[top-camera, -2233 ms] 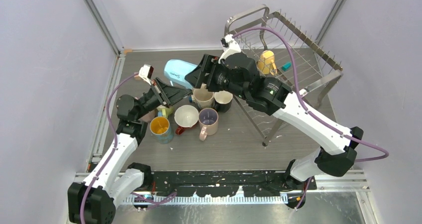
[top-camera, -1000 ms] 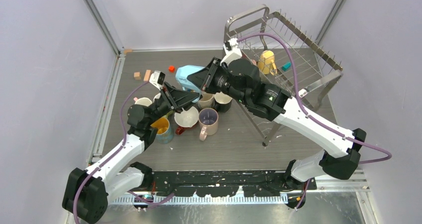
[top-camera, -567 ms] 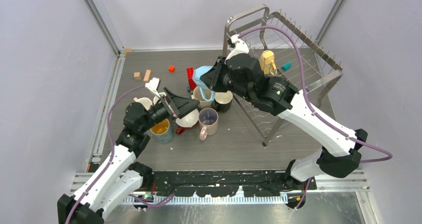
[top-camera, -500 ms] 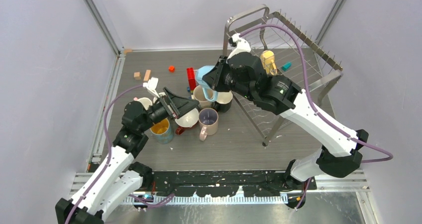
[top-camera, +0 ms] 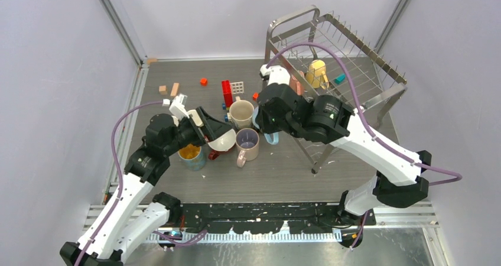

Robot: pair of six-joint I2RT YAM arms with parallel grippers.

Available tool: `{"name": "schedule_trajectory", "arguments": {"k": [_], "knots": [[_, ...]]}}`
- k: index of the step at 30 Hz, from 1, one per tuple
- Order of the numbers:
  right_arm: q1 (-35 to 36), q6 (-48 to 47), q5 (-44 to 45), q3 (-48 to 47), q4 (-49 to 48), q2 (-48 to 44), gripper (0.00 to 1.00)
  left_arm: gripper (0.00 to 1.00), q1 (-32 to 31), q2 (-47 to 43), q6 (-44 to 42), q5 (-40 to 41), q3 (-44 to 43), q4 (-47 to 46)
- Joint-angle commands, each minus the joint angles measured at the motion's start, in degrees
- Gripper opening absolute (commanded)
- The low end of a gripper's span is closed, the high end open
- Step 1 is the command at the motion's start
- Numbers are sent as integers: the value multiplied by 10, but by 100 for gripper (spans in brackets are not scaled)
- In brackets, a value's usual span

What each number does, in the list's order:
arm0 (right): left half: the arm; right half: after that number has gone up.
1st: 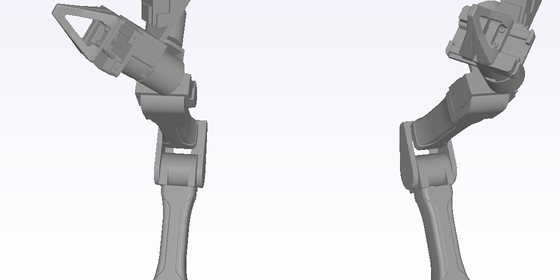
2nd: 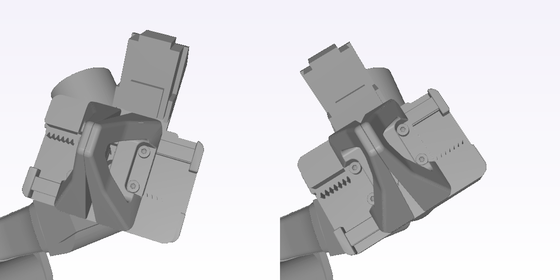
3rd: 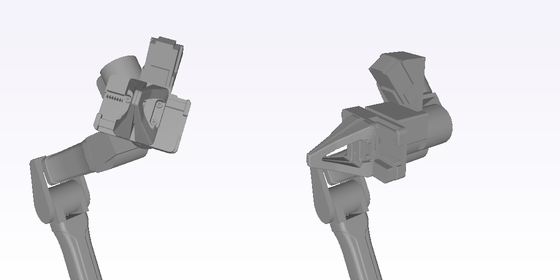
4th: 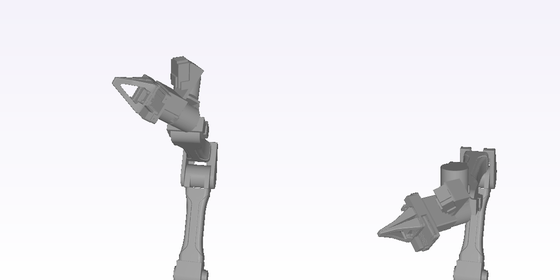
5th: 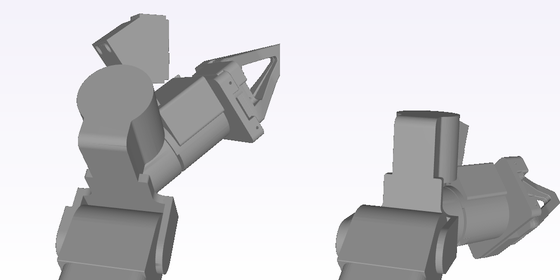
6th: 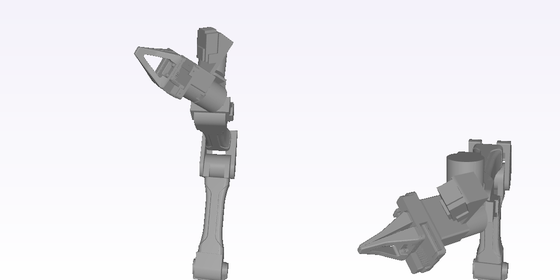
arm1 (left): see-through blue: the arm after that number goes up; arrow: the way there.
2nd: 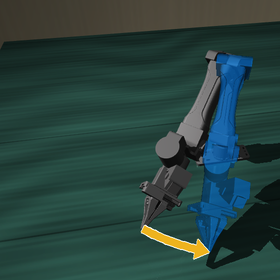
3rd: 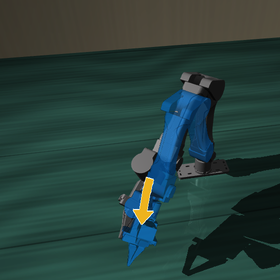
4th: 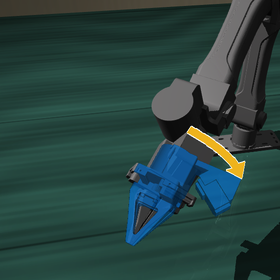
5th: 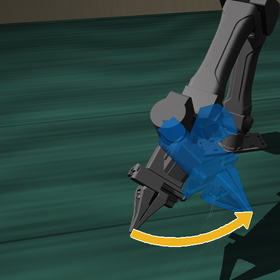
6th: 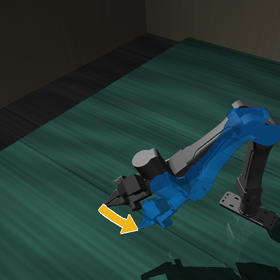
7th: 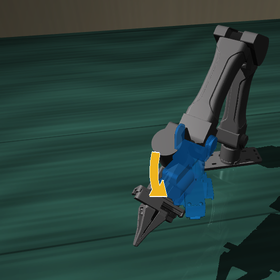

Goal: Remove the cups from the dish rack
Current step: Place the cup at the center of the board.

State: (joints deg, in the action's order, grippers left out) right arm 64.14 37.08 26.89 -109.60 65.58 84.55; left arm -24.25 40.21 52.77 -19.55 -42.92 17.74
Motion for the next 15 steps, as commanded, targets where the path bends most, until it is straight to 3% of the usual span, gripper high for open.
{"name": "schedule_trajectory", "arguments": {"k": [1, 8, 15], "knots": [[39, -8, 52, -14, 1, -7, 1, 100, 3, 9, -67, 67, -63, 79], [105, 11, 71, -9, 8, 13, 1, 100, 26, 73, -170, 186, -225, 220], [138, 15, 42, 17, -25, 49, 1, 100, 61, 161, -171, 172, -377, 212]]}}
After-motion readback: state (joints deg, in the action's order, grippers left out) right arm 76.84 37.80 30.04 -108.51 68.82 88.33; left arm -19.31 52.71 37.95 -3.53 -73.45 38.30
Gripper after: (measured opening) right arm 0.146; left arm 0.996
